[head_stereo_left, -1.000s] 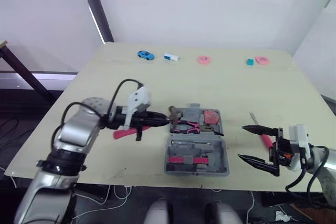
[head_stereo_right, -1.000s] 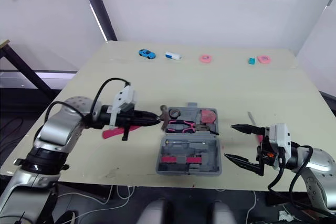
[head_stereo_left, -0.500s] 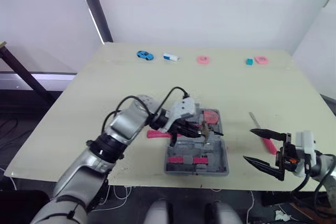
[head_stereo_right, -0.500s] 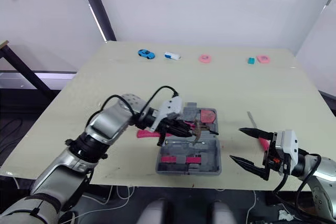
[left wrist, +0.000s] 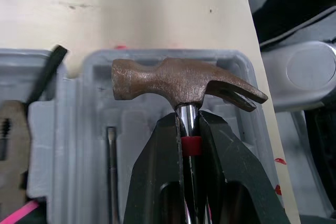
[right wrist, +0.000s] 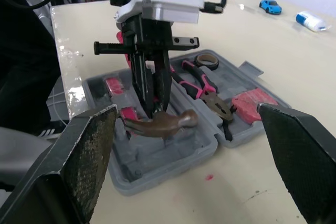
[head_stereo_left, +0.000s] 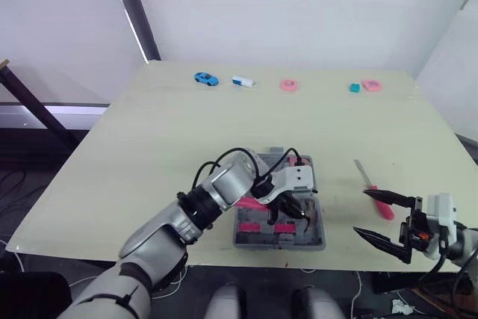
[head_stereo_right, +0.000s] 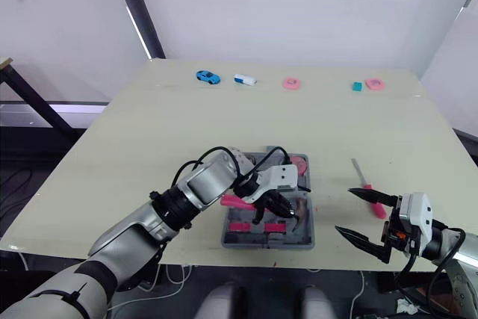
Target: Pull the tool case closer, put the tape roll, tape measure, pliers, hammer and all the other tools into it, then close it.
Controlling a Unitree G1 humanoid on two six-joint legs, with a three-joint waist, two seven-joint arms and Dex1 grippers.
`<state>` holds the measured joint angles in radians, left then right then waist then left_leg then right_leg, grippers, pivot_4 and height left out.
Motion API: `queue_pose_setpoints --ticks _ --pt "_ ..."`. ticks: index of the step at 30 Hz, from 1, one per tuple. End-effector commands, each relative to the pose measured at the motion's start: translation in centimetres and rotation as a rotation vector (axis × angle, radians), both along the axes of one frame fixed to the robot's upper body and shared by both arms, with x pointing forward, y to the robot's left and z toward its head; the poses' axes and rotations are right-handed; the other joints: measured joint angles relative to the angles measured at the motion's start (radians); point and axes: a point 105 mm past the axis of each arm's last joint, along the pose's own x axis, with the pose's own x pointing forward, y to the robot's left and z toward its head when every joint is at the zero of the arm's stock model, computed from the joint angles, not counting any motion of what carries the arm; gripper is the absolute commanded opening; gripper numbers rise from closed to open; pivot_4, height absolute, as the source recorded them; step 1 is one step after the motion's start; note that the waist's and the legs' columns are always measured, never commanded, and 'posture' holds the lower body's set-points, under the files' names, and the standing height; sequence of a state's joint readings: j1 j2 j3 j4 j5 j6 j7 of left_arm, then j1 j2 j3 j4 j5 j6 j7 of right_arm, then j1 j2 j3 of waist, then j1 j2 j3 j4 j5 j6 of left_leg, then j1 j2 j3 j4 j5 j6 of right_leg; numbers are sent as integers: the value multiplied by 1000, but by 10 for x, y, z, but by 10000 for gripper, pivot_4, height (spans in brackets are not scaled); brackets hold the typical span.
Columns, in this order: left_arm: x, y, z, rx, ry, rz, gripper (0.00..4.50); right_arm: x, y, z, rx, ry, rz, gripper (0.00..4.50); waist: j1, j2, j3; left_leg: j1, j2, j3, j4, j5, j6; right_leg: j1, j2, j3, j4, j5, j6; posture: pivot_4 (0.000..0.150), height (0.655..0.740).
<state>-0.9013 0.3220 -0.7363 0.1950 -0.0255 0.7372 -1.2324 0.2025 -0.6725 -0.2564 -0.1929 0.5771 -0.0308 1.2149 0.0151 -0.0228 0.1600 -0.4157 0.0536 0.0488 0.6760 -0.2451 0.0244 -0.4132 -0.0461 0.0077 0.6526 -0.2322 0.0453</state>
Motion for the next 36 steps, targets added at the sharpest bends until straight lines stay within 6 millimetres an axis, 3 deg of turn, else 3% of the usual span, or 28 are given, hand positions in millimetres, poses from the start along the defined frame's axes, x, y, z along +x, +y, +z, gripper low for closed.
queue_pose_setpoints --ticks 1,14,25,27,28,36 --pt "3 -13 8 10 -15 -11 124 2 -20 7 -66 -37 -27 45000 1 0 0 0 -1 0 1 0 0 0 0 2 0 0 1 1500 7395" --pt "3 -20 -13 130 2 -8 124 6 -21 10 -64 -64 -37 45000 -1 0 0 0 -2 0 1 0 0 0 1 6 1 -1 2 1500 7395" --pt "3 -21 -15 140 2 -15 124 3 -18 8 -54 -65 -45 45000 -1 1 0 0 -4 -1 1 0 0 0 1 8 1 -1 2 1500 7395" --pt "3 -21 -15 137 -1 -10 10505 3 -17 7 -54 -65 -45 45000 -1 1 0 0 -4 -1 1 0 0 0 1 8 1 -1 2 1500 7395" --pt "5 -23 -13 125 -7 1 13260 4 -17 7 -54 -66 -45 45000 -1 1 0 0 -4 -1 1 0 0 0 1 8 1 -1 2 1500 7395" --pt "6 -25 -8 113 -24 3 13260 7 -16 8 -57 -74 -47 45000 -2 1 0 0 -4 -1 1 0 1 0 1 8 3 -1 2 1500 7395"
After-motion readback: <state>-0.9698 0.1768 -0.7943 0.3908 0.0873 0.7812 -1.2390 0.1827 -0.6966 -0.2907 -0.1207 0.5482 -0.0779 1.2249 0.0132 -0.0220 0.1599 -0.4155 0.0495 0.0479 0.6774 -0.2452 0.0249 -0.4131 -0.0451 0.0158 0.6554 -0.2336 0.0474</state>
